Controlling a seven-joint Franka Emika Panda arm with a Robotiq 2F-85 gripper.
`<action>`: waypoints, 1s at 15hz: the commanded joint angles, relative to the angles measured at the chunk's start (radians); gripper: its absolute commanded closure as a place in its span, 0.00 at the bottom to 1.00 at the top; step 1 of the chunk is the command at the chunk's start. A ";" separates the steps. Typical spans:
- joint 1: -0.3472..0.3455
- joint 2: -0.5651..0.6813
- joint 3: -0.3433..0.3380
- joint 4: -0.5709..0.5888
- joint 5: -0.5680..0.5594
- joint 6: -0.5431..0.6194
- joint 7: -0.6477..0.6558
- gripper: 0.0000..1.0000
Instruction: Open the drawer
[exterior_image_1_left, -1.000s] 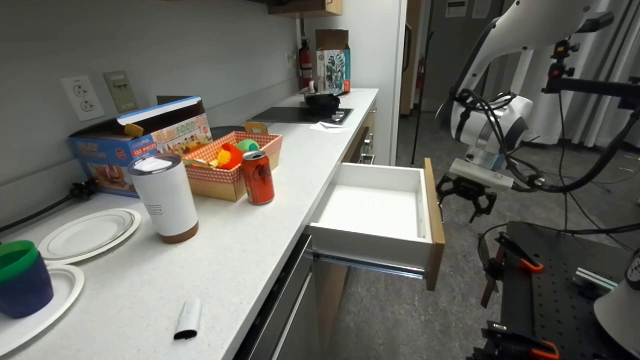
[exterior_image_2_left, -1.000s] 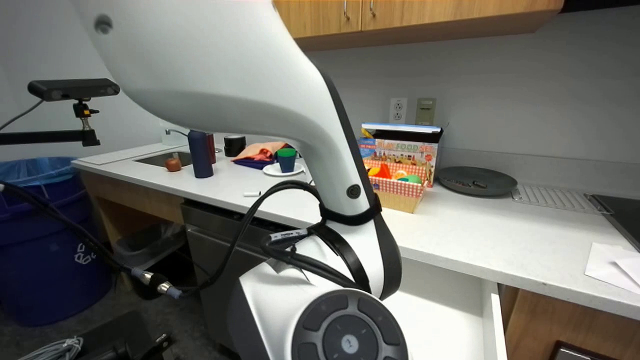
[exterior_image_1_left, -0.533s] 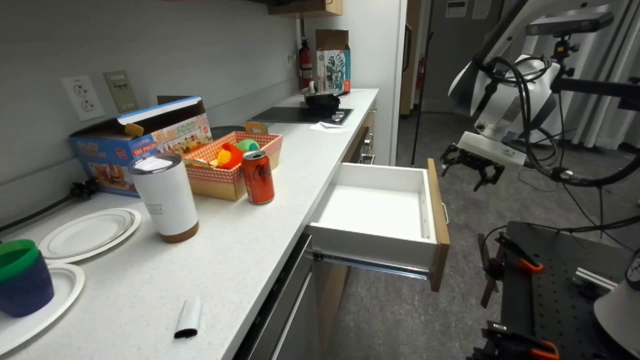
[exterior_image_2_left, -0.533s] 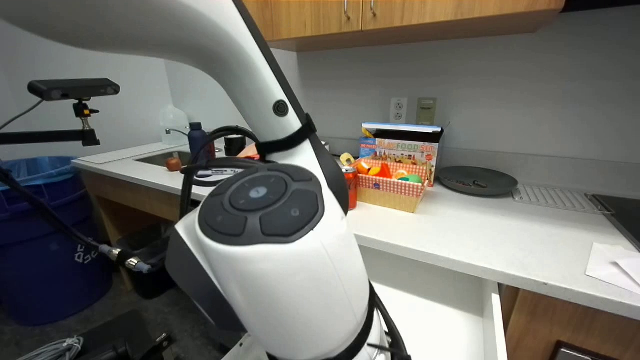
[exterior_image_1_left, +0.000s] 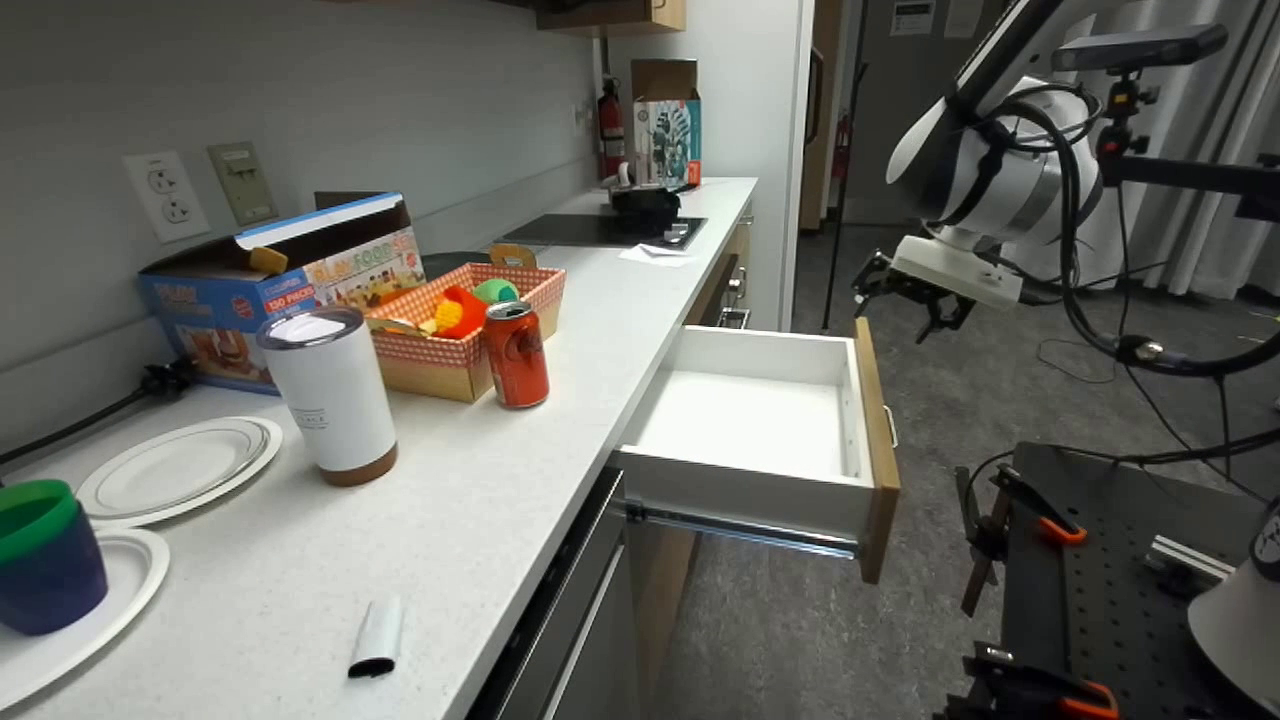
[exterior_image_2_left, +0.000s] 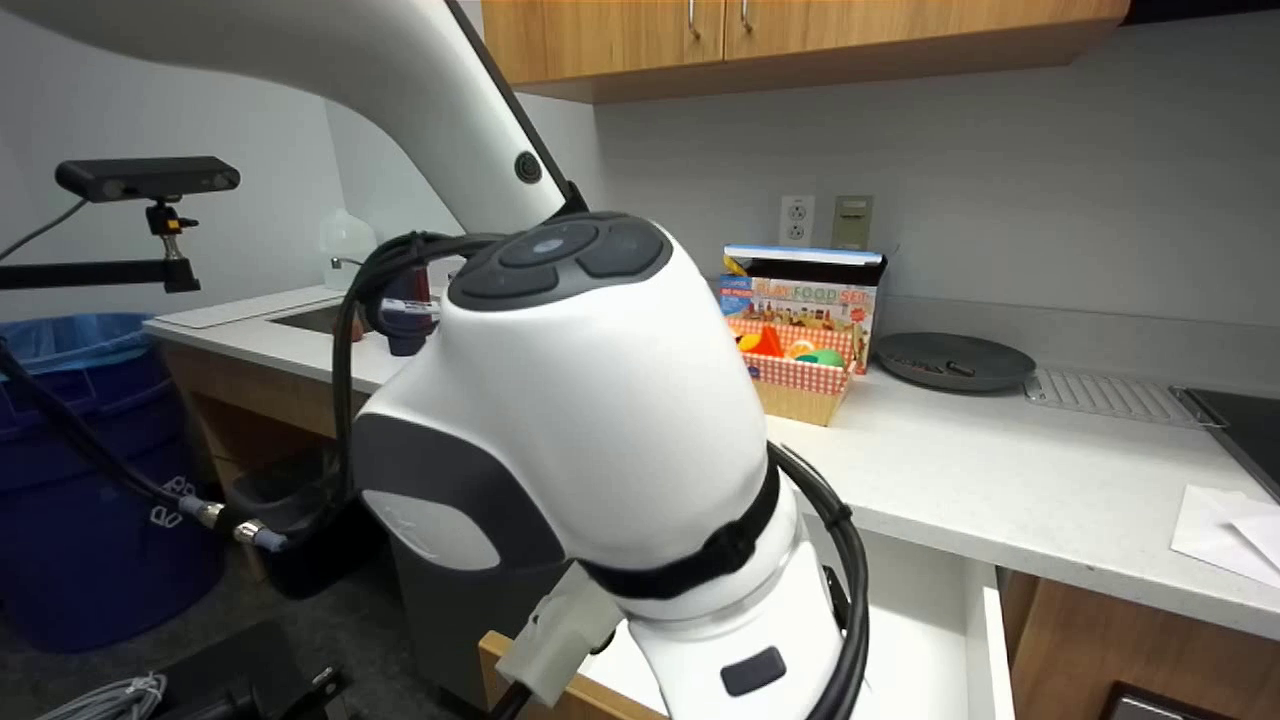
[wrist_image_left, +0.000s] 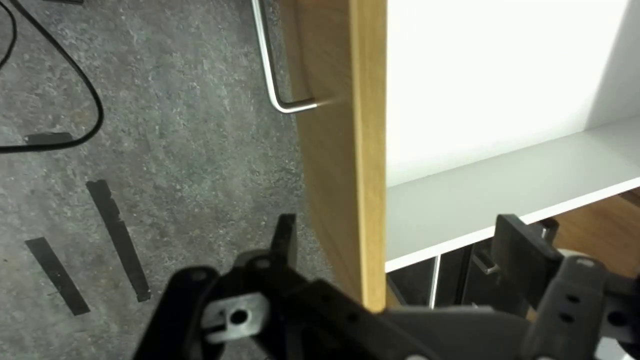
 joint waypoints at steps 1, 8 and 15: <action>-0.012 -0.062 0.031 -0.038 -0.185 0.031 0.125 0.00; -0.144 -0.157 0.127 -0.010 -0.630 -0.067 0.296 0.00; -0.076 -0.393 0.200 0.089 -0.672 -0.395 0.366 0.00</action>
